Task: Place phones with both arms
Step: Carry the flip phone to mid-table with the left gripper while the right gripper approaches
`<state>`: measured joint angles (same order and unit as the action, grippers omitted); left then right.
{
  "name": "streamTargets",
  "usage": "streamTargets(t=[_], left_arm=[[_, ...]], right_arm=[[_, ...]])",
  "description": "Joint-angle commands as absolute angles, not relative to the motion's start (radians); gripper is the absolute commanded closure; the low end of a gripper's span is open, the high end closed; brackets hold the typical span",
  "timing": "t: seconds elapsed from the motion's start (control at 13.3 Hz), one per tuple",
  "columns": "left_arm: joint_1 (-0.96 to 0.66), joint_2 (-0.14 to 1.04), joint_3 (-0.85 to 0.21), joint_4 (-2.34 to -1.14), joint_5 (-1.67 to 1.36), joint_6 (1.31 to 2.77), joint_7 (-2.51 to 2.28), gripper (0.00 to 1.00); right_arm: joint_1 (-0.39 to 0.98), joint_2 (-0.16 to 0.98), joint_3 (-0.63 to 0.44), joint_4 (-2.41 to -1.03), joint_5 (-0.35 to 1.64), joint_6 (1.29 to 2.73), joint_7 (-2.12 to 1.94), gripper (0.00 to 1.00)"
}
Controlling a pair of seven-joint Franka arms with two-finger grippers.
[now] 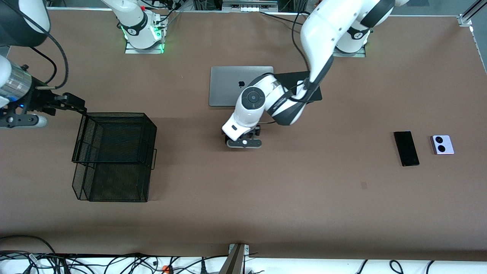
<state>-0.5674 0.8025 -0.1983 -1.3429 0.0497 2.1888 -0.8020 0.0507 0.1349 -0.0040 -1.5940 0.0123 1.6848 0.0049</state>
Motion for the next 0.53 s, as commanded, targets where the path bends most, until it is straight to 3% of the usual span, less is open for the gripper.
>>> streamTargets(t=[0.0, 0.45], left_arm=[[-0.493, 0.658, -0.173, -1.371, 0.057, 2.013, -0.789, 0.0], [-0.226, 0.488, -0.173, -1.367, 0.125, 1.758, -0.454, 0.0]], right_arm=[[0.089, 0.162, -0.003, -1.594, 0.021, 1.722, 0.072, 0.0], [0.331, 0.291, -0.003, -1.591, 0.015, 1.889, 0.429, 0.0]])
